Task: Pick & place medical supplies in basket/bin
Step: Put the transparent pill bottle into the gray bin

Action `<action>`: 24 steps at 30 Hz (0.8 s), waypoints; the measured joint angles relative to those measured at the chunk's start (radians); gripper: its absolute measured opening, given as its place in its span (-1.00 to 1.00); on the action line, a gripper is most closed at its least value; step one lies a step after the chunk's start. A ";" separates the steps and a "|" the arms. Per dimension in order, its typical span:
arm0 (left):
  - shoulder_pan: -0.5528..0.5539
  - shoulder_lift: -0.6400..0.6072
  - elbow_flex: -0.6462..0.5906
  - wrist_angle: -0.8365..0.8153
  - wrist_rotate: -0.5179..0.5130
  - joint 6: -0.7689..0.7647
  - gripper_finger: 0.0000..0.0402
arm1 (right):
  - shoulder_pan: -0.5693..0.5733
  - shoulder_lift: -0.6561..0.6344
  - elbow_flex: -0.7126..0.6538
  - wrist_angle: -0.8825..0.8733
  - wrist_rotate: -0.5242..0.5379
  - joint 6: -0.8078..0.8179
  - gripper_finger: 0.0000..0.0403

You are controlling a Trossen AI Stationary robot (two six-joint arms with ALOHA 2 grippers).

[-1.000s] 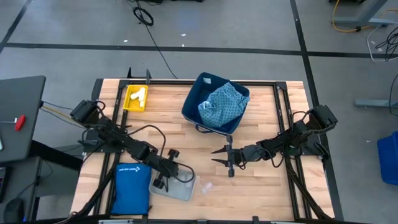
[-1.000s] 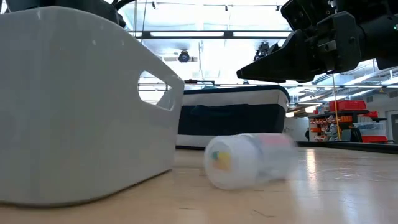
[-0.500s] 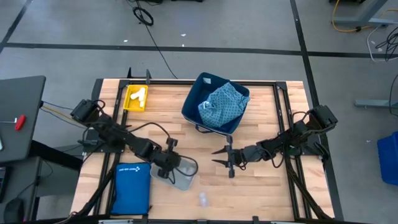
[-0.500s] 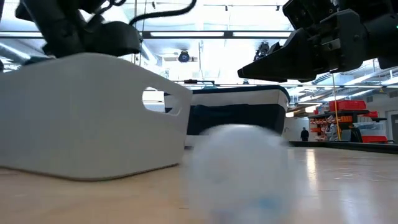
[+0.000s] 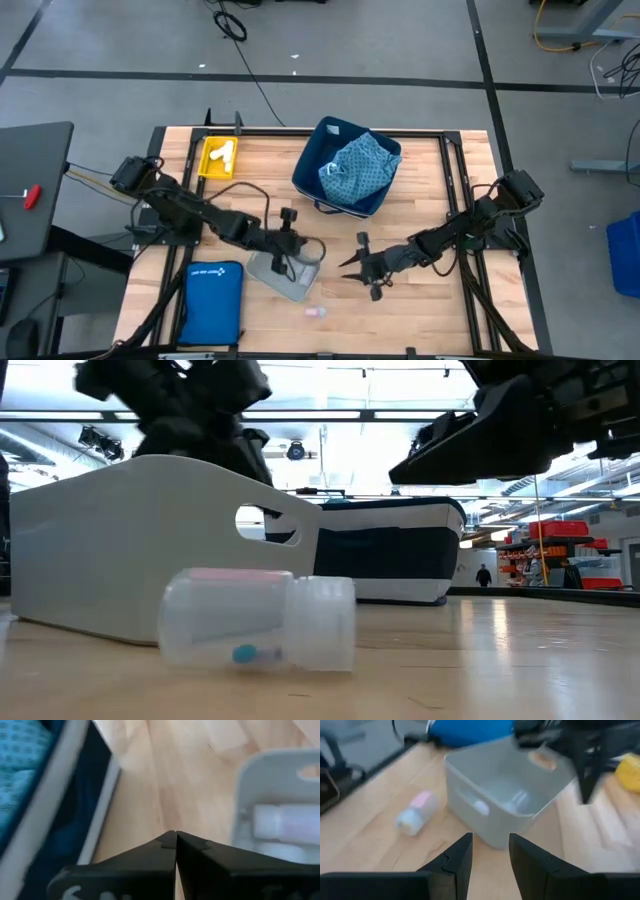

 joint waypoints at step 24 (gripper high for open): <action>0.012 -0.036 0.000 0.057 0.551 -0.081 -0.41 | 0.036 0.000 0.132 -0.329 -0.065 0.141 0.21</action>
